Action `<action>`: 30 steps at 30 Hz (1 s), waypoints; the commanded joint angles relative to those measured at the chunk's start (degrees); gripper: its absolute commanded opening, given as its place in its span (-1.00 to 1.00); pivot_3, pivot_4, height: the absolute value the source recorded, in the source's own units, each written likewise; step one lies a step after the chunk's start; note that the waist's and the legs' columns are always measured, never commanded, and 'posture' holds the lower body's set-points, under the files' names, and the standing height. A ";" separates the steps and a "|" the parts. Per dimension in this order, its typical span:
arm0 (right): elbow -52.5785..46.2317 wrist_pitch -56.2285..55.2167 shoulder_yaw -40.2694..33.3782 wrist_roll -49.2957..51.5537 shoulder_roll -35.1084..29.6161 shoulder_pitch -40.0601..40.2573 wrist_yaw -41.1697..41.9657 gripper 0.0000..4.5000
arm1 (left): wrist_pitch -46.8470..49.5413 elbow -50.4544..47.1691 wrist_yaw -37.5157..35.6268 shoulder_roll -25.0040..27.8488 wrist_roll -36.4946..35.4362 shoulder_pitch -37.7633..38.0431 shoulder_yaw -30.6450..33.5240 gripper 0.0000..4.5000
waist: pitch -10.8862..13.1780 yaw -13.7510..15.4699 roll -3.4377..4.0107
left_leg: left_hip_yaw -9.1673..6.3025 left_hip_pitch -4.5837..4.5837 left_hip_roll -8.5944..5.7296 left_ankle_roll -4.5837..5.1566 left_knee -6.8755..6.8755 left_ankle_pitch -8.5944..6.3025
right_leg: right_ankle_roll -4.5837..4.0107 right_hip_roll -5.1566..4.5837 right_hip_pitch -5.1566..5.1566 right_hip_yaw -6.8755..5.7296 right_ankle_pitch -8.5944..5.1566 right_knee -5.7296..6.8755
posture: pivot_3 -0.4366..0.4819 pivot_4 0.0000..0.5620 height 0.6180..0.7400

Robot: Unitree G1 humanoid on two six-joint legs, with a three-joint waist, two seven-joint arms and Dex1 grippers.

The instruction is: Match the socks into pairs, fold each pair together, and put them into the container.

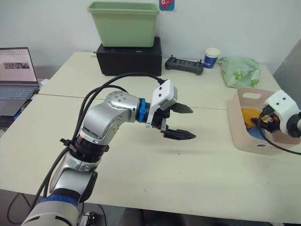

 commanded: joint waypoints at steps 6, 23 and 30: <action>-3.25 -3.90 -7.12 -0.91 0.90 -3.18 -6.60 0.52 | 0.66 -3.70 1.08 6.81 -0.74 3.55 4.84 1.00 | -0.01 -0.21 0.06 | -0.01 0.05 0.03 0.00 -0.01 0.00 | 0.00 0.04 -0.02 0.01 0.00 0.08 | -0.05 -0.47 0.28; -24.27 -14.10 -2.72 10.94 23.44 5.94 -7.60 0.52 | -11.91 -14.44 27.61 14.38 13.28 52.67 40.47 1.00 | -0.10 0.20 0.00 | -0.13 0.07 0.07 0.19 -0.04 -0.13 | -0.01 -0.08 0.05 -0.05 0.00 0.04 | -0.05 -0.47 0.28; -21.35 -26.17 -1.20 9.23 27.70 20.07 -6.44 0.52 | -19.75 -11.98 32.37 7.05 14.31 64.65 46.92 1.00 | -0.10 0.96 -0.16 | -0.11 0.03 0.01 0.28 -0.04 -0.23 | 0.05 -0.43 0.16 -0.10 -0.05 -0.08 | -0.05 -0.47 0.28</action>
